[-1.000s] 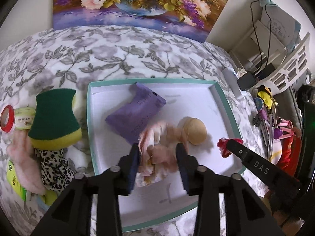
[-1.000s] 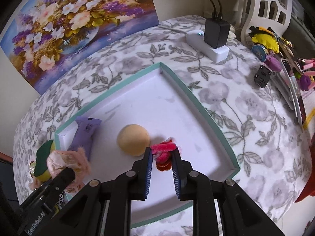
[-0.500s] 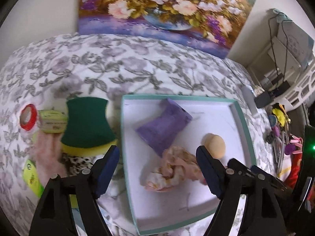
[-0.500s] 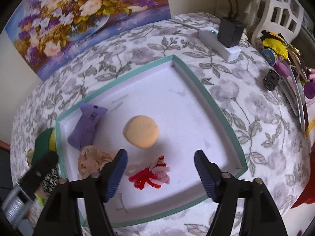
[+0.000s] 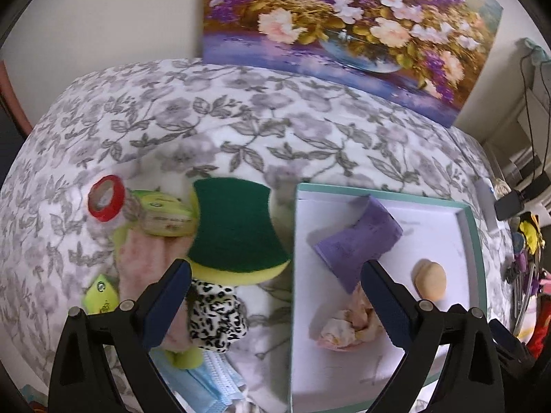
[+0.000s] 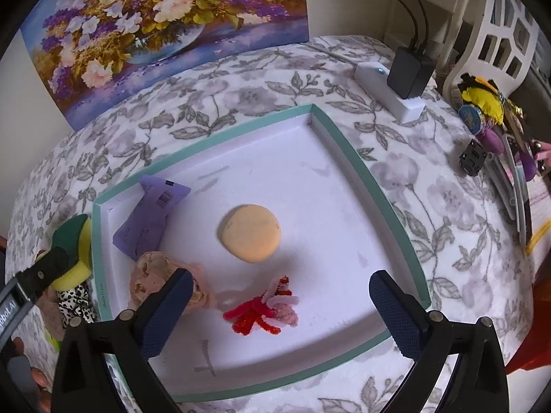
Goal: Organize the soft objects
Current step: 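Open both grippers to drop the cloth and scrunchie into the tray, then move both grippers back to the pile and reach the pink fluffy cloth with the right gripper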
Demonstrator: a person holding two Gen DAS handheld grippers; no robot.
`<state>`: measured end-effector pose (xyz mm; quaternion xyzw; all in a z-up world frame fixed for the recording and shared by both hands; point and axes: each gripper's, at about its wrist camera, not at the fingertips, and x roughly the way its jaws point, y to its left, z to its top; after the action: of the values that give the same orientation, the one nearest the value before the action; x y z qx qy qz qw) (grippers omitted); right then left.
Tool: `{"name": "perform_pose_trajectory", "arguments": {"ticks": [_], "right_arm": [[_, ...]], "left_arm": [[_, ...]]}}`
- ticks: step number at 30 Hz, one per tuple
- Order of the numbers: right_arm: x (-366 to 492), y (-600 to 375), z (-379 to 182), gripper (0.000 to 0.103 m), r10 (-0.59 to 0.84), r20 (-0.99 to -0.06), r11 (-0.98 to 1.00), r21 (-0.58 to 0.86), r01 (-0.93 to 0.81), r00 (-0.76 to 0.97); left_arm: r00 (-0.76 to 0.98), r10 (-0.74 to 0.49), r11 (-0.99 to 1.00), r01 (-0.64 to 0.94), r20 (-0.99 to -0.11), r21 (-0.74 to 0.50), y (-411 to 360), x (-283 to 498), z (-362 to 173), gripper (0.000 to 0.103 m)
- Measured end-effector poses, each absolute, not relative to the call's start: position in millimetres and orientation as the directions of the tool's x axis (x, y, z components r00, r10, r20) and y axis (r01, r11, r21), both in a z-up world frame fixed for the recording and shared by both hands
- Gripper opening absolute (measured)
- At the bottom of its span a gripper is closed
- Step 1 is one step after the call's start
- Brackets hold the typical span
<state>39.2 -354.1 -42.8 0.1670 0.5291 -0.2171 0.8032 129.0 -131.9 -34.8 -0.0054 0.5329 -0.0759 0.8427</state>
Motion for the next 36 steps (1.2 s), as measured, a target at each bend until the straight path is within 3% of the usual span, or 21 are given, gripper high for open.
{"name": "perform_pose_trajectory", "arguments": {"ticks": [9,22,27,36], "right_arm": [[46.9,-338.3,-38.4,0.103,-0.187,-0.924,0.873,0.0,0.488,0.334],[50.7,-302.2,-13.2,0.103,-0.031,-0.839,0.909,0.202,0.364,0.544],[52.0,-297.3,-13.6,0.103,0.102,-0.81,0.89,0.334,0.311,0.578],[56.7,-279.2,-13.7,0.103,0.14,-0.794,0.907,0.342,0.244,0.591]], "left_arm": [[0.437,-0.149,0.989,0.06,-0.887,-0.137,-107.1,130.3,-20.8,0.099],[0.51,-0.192,0.964,-0.063,-0.839,-0.259,-42.0,124.4,10.6,0.099],[0.552,-0.149,0.963,-0.106,-0.821,-0.246,-14.3,120.4,23.1,0.099],[0.505,-0.06,0.95,-0.236,-0.861,-0.204,39.4,117.8,14.0,0.099]]}}
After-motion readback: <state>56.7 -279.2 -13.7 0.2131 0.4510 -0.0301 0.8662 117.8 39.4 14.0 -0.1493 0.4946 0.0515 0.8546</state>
